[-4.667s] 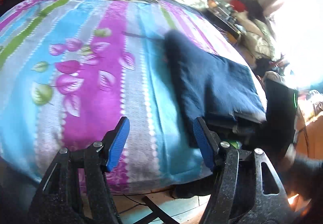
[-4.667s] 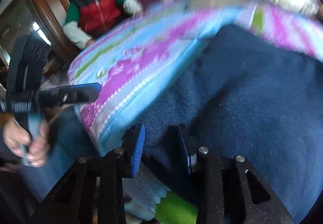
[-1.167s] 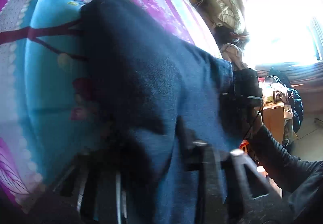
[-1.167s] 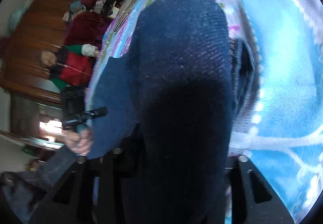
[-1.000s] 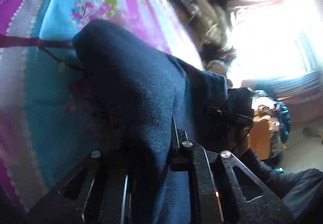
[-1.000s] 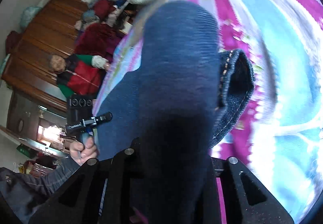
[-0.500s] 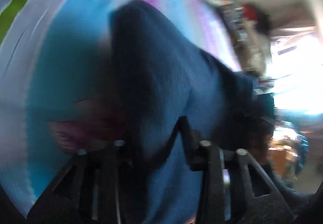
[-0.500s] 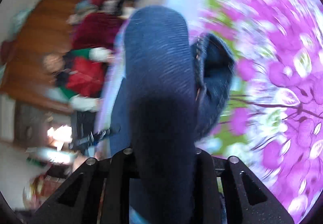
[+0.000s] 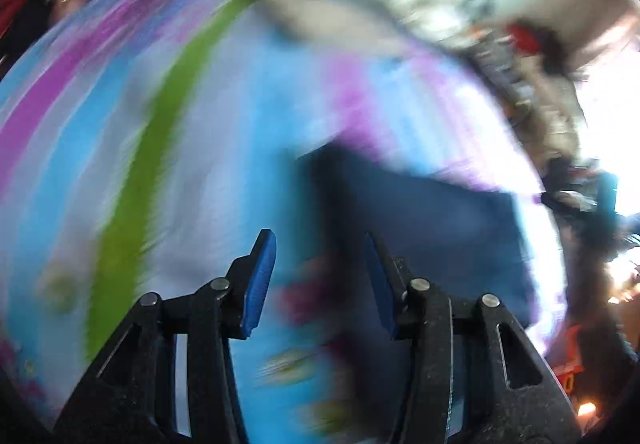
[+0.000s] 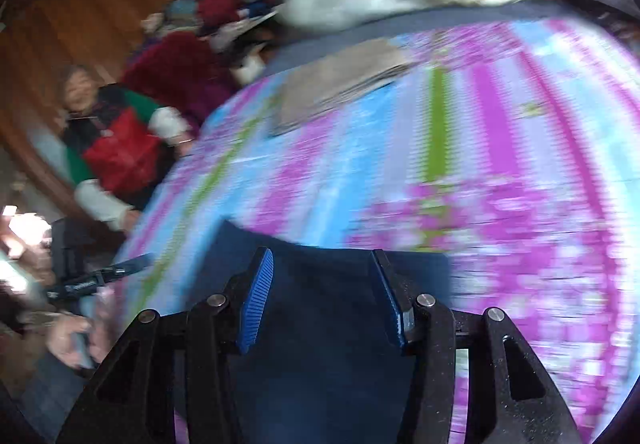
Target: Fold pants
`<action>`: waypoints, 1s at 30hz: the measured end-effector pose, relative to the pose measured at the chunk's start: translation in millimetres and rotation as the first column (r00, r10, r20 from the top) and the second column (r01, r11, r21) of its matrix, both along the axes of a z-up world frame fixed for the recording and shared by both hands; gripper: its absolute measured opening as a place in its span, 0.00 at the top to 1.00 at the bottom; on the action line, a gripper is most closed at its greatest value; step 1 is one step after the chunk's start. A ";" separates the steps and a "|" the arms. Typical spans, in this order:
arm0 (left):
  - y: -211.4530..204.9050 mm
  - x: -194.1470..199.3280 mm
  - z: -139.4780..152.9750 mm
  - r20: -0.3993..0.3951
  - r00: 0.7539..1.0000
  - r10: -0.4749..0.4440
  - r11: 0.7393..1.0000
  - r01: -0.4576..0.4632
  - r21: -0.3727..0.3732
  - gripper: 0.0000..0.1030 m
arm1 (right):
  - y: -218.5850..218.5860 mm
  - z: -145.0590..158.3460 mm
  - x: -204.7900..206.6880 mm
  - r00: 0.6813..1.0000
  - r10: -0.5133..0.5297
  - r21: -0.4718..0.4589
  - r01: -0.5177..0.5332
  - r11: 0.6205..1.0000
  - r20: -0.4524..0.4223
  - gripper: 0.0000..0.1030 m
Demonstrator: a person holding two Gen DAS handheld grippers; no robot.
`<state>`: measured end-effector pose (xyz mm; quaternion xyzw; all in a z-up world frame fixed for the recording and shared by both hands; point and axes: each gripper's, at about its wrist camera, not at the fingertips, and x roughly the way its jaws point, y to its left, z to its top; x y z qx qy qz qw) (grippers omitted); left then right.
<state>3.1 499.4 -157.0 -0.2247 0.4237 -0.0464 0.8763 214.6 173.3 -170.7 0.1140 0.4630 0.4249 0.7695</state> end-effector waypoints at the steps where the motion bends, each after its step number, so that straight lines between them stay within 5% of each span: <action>1: -17.4 12.5 3.2 0.027 0.998 -0.054 0.998 0.055 -0.041 0.48 | 19.5 -7.4 -0.3 0.998 0.031 0.039 -0.029 0.999 -0.054 0.47; 4: -74.5 61.0 -15.0 0.007 0.982 -0.189 0.973 0.188 -0.131 0.45 | 26.4 -43.2 9.0 0.985 0.049 0.063 -0.038 0.997 -0.166 0.49; 5: -84.6 75.9 -30.5 -0.031 0.977 -0.211 0.969 0.205 -0.137 0.45 | 21.7 -55.2 13.4 0.979 0.029 0.065 -0.016 0.998 -0.201 0.58; 6: -90.6 91.0 -50.6 -0.088 0.975 -0.203 0.972 0.190 -0.135 0.47 | 16.9 -65.1 19.9 0.973 0.007 0.071 0.009 0.997 -0.229 0.83; 7: -84.4 100.3 -66.2 -0.127 0.976 -0.178 0.977 0.160 -0.140 0.51 | 8.4 -78.2 26.5 0.965 -0.013 0.080 0.035 0.996 -0.261 0.94; 9: -60.5 103.5 -84.6 -0.135 0.984 -0.115 0.972 0.083 -0.219 0.91 | -12.4 -93.8 37.3 0.958 -0.043 0.086 0.070 0.994 -0.282 1.00; 12: -33.5 90.2 -79.9 -0.125 0.990 -0.057 0.968 0.024 -0.250 0.98 | -16.3 -85.2 34.8 0.974 -0.046 0.026 0.053 0.998 -0.220 1.00; 13: -31.5 79.9 -74.3 -0.120 0.992 -0.036 0.980 0.012 -0.198 0.97 | -14.4 -75.9 33.3 0.983 -0.056 -0.024 0.052 0.998 -0.177 1.00; 15: -27.9 51.3 -61.2 -0.108 0.994 -0.021 0.995 0.009 -0.103 0.71 | 5.3 -54.6 31.3 0.996 -0.047 -0.133 0.036 0.990 -0.082 0.89; 18: -47.8 10.3 -39.8 -0.040 0.993 -0.112 0.992 0.110 -0.056 0.60 | 41.7 -33.8 28.1 0.996 0.090 -0.281 -0.083 0.956 0.013 0.87; 21: -73.2 -12.9 -44.7 -0.028 0.983 -0.179 0.980 0.176 -0.095 0.41 | 87.1 -69.5 35.6 0.956 0.250 -0.417 -0.292 0.861 -0.154 0.88; 22: -81.6 -12.7 -52.5 -0.050 0.979 -0.197 0.977 0.191 -0.092 0.40 | 95.9 -86.6 36.9 0.944 0.278 -0.479 -0.331 0.813 -0.180 0.91; 25: -99.4 -10.0 -90.8 -0.145 0.962 -0.231 0.973 0.225 -0.061 0.40 | 96.0 -60.8 48.1 0.939 0.291 -0.496 -0.344 0.797 -0.183 0.94; 28: -93.3 -17.8 -88.4 -0.093 0.970 -0.223 0.971 0.213 -0.105 0.38 | 65.7 -22.7 49.2 0.951 0.292 -0.502 -0.301 0.811 -0.099 0.86; 30: -87.5 -18.1 -90.2 -0.081 0.973 -0.217 0.971 0.207 -0.115 0.38 | 47.4 -38.3 53.2 0.961 0.251 -0.566 -0.269 0.779 -0.112 0.84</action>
